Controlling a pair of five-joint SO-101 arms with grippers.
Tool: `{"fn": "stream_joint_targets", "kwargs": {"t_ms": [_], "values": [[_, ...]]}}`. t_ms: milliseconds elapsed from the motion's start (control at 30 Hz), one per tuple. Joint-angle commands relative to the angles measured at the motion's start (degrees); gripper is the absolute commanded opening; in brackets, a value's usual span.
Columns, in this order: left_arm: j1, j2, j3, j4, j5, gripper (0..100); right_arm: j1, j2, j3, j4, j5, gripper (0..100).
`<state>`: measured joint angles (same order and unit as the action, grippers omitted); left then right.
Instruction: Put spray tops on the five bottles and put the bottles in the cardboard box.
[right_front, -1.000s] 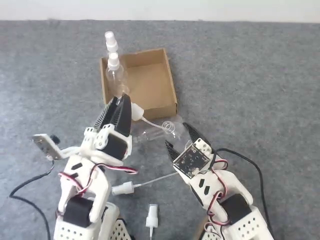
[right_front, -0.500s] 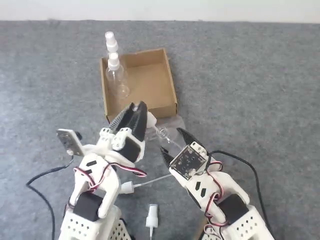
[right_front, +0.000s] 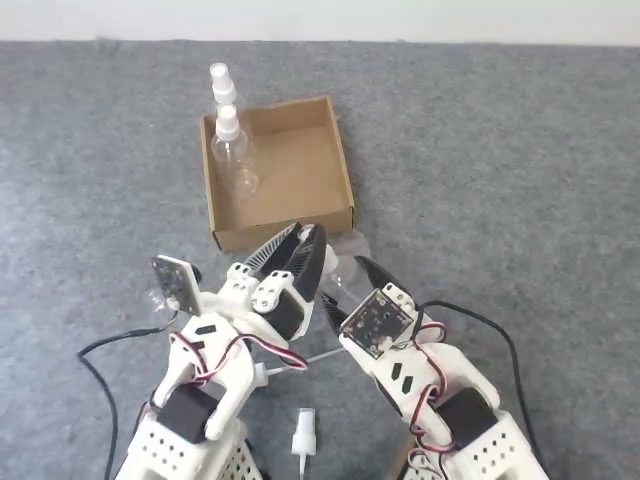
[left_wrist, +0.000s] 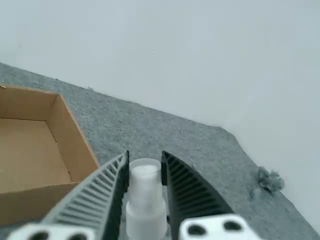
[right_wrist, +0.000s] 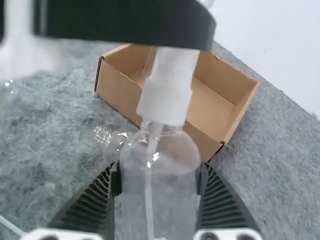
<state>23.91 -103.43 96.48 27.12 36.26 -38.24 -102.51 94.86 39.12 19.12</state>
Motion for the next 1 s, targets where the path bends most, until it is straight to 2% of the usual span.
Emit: {"fn": "stream_joint_targets", "kwargs": {"t_ms": [0, 200, 400, 600, 800, 967], "values": [[0.7, -0.7, 0.04, 0.09, -0.79, 1, -0.66, -1.54, -0.88, -1.1, -0.44, 0.6], [0.7, -0.7, 0.04, 0.62, -0.88, 1, -1.71, -1.54, -0.88, -1.01, -0.44, 0.6], [2.73, -0.7, 0.04, 2.99, -5.36, 1, -1.36, -1.54, -0.88, -1.1, -0.35, 0.6], [3.87, -0.79, -1.36, 5.8, -5.45, 1, -1.27, -1.54, -0.88, -1.01, -0.35, 0.6], [3.87, -0.79, -5.58, 12.04, -5.19, 1, -1.19, -1.54, -0.88, -1.01, -0.35, 0.6], [3.87, -0.88, -7.34, 15.21, -5.1, 1, 1.63, -1.54, -0.88, -1.36, -0.35, 0.6]]}}
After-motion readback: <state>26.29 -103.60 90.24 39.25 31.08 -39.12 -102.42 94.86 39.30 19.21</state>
